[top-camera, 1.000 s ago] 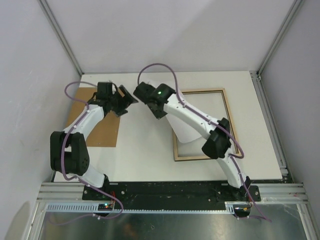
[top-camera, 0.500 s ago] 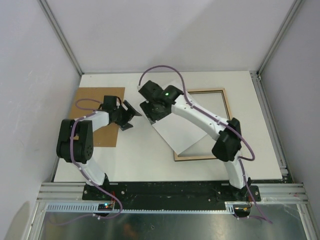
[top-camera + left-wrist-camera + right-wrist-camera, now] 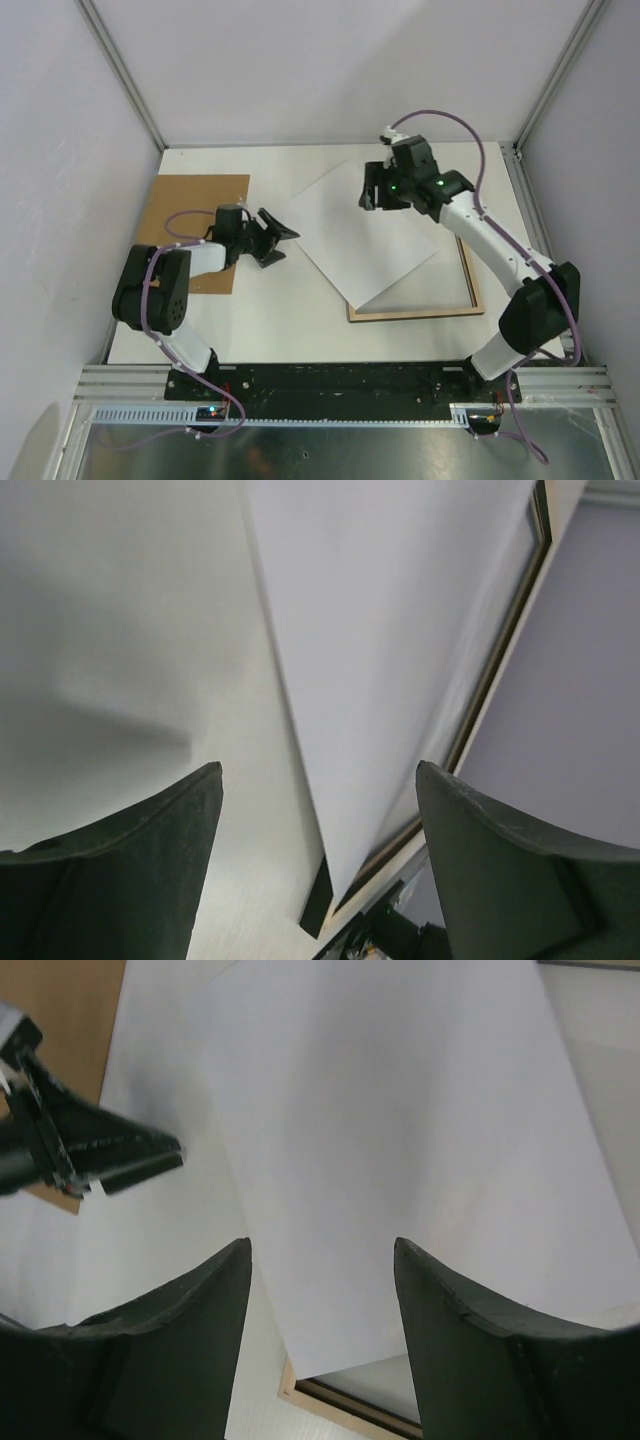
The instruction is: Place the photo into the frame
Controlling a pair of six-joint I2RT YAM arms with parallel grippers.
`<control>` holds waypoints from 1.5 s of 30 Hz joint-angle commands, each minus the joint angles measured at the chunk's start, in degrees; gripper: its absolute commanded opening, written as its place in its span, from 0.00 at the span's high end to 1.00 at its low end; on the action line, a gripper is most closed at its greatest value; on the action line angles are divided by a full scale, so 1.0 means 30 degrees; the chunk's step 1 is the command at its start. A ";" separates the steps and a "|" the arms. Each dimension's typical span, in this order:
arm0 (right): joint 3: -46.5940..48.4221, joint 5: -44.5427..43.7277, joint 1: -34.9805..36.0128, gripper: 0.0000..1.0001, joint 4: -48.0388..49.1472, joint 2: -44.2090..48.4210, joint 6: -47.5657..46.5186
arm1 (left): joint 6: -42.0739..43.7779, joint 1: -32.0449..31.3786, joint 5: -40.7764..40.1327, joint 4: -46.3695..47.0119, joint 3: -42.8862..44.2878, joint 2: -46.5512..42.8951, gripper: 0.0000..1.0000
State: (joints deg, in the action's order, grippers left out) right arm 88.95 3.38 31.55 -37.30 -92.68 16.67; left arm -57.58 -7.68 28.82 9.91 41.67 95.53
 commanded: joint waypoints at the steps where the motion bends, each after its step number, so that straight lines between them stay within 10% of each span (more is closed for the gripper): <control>1: -0.1743 0.1650 -0.1643 0.36 0.3433 0.2184 0.0906 | -0.1525 -0.1971 0.0458 0.2315 -0.0189 0.0119 0.18; 45: -0.7562 0.4525 -0.5075 0.32 0.8975 0.7433 0.1666 | -0.6901 -0.6812 -0.1900 0.9083 -0.2322 0.3092 0.20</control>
State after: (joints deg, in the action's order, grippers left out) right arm 66.70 15.84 16.84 -13.91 -72.55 21.43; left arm -77.76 -27.59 24.58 34.06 36.38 103.33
